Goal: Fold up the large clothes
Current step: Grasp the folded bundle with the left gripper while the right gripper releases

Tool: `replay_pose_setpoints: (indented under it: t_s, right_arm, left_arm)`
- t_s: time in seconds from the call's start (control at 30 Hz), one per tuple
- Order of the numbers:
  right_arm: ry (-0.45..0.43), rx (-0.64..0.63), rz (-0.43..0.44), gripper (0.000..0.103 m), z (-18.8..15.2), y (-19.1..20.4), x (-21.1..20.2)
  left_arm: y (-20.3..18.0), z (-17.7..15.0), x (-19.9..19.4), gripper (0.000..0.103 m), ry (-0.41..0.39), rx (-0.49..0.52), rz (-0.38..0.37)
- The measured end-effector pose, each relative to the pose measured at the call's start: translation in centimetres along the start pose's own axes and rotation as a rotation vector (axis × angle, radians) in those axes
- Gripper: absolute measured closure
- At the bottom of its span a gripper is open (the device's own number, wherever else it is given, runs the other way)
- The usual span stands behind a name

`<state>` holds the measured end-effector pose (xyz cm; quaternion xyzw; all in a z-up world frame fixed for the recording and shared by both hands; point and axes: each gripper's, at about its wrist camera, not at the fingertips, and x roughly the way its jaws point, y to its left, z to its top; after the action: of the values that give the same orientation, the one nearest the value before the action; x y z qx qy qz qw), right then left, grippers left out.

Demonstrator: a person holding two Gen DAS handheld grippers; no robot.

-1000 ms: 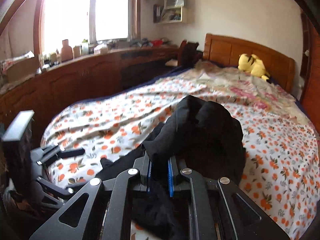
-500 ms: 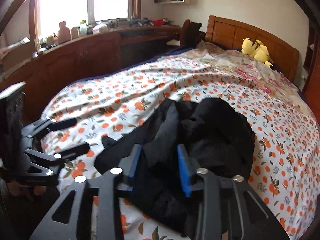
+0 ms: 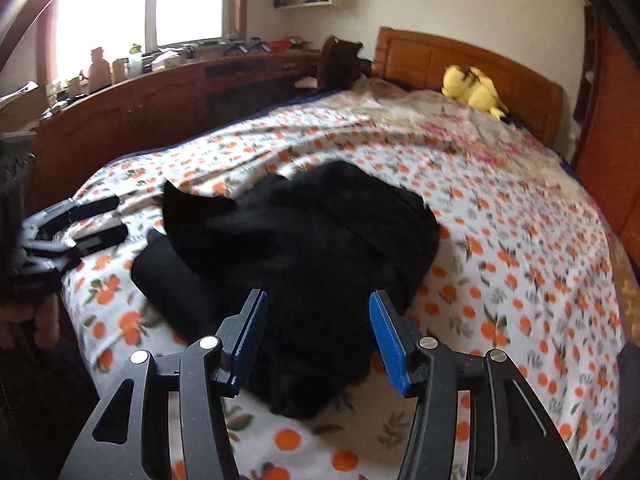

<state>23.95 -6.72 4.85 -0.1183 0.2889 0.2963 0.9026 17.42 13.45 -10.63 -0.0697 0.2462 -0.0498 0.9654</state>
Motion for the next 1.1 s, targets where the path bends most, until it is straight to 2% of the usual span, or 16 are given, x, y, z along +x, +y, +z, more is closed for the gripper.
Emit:
replay_pose_setpoints:
  t_s: [0.13, 0.2, 0.3, 0.43, 0.47, 0.5, 0.53, 0.67, 0.93, 1.1]
  right_arm:
    - [0.065, 0.043, 0.071, 0.049, -2.0, -0.7, 2.1]
    - [0.074, 0.035, 0.076, 0.049, -2.7, -0.4, 2.9]
    - [0.084, 0.011, 0.064, 0.049, -3.2, 0.0, 3.9]
    - [0.075, 0.01, 0.086, 0.049, -3.9, -0.1, 3.7]
    - [0.069, 0.011, 0.09, 0.049, -3.9, -0.7, 3.5]
    - [0.064, 0.011, 0.094, 0.049, -4.0, -0.7, 3.3]
    - [0.06, 0.01, 0.099, 0.049, -4.1, -0.8, 3.2]
    - [0.038, 0.016, 0.122, 0.049, -5.4, -1.8, 2.0]
    - [-0.064, -0.051, 0.21, 0.055, -2.8, -1.1, -1.0]
    - [-0.147, -0.03, 0.245, 0.063, -0.3, -0.3, -2.2]
  left_arm:
    - [-1.2, 0.7, 0.3, 0.021, -0.021, -0.004, -0.035]
    - [-1.8, 0.9, 0.7, 0.022, -0.026, 0.003, -0.047]
    - [-3.0, 1.0, 2.0, 0.039, 0.003, 0.038, -0.041]
    - [-3.8, 0.7, 3.8, 0.052, 0.051, 0.068, -0.026]
    - [-3.8, 0.6, 4.0, 0.065, 0.056, 0.072, -0.027]
    - [-3.9, 0.6, 4.4, 0.084, 0.066, 0.075, -0.044]
    - [-4.0, 0.5, 4.5, 0.092, 0.076, 0.079, -0.058]
    - [-4.7, 1.0, 3.5, 0.095, 0.066, 0.113, -0.009]
    - [-3.3, 2.7, -1.5, 0.096, 0.009, 0.101, 0.083]
    - [-1.2, 1.6, -1.6, 0.096, 0.057, 0.109, 0.128]
